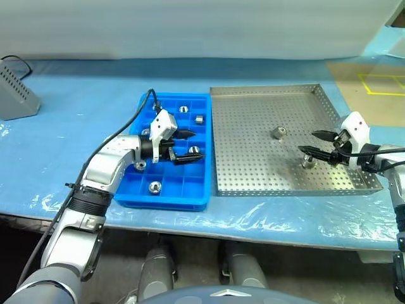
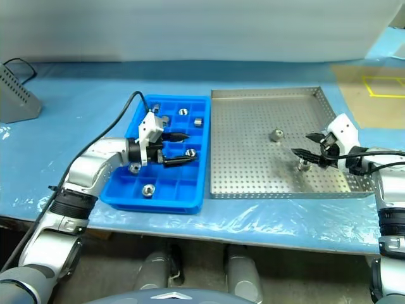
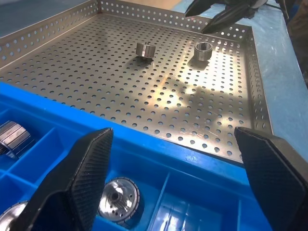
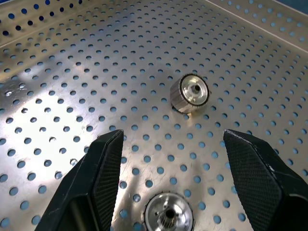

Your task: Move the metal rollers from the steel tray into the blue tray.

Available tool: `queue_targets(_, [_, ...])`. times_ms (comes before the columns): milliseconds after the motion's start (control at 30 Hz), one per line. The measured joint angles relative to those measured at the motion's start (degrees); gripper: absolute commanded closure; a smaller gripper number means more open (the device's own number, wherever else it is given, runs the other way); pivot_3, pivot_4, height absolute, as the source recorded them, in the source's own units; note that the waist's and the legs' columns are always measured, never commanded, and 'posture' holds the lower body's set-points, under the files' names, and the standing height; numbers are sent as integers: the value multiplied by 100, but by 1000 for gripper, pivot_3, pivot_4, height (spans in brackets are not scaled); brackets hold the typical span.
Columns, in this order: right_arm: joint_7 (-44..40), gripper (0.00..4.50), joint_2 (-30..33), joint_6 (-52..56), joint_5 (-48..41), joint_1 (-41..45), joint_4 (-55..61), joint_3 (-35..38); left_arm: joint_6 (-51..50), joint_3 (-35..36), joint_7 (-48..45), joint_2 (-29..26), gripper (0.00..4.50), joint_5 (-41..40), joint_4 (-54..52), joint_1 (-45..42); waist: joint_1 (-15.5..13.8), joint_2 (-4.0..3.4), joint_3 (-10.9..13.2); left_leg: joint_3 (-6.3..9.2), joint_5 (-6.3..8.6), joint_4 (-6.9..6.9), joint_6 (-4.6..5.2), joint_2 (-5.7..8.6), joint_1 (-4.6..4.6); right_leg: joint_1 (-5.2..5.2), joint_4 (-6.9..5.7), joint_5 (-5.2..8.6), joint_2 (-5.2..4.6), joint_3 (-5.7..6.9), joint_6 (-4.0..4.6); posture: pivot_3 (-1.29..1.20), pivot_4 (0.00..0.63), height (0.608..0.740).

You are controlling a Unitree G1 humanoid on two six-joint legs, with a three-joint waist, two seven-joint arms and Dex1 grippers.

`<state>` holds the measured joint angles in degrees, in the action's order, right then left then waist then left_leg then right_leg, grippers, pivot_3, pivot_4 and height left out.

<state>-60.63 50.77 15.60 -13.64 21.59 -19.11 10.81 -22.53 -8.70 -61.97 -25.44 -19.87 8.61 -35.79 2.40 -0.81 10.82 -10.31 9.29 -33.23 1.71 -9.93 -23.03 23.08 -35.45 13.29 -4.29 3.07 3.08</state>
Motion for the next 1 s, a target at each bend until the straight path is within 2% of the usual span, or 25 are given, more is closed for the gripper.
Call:
queue_targets(233, [175,1132,-173,-49,53,0,98,-103,15,-29,-112,85,222,0,20,-150,2,-1,0,0,3,-1,6,0,-6,0,4,-1,0,1,1,-366,150,740])
queue_targets(433, [180,1132,-163,-373,368,-39,-494,-347,-2,-28,-122,80,222,-1,14,-153,-10,-1,-1,-1,12,-2,21,5,-15,-2,18,-1,-4,2,1,-350,150,740])
queue_targets(867, [87,1132,-181,-595,470,8,-937,-544,-216,-27,35,71,222,-18,-277,-22,-14,-1,-1,-1,13,-3,23,3,-13,-4,19,-1,-4,3,2,-339,150,740])
queue_targets(967, [99,1680,-183,-640,472,13,-998,-547,-244,-28,42,69,222,-19,-284,-22,-14,-1,-1,-1,13,-3,23,3,-12,-4,19,-1,-4,3,1,-338,150,740])
queue_targets(1000, [106,2024,-182,-650,473,21,-1004,-546,-242,-27,32,62,222,-18,-282,-23,-13,-1,-1,-1,13,-3,23,2,-12,-4,19,-1,-4,3,1,-338,150,740])
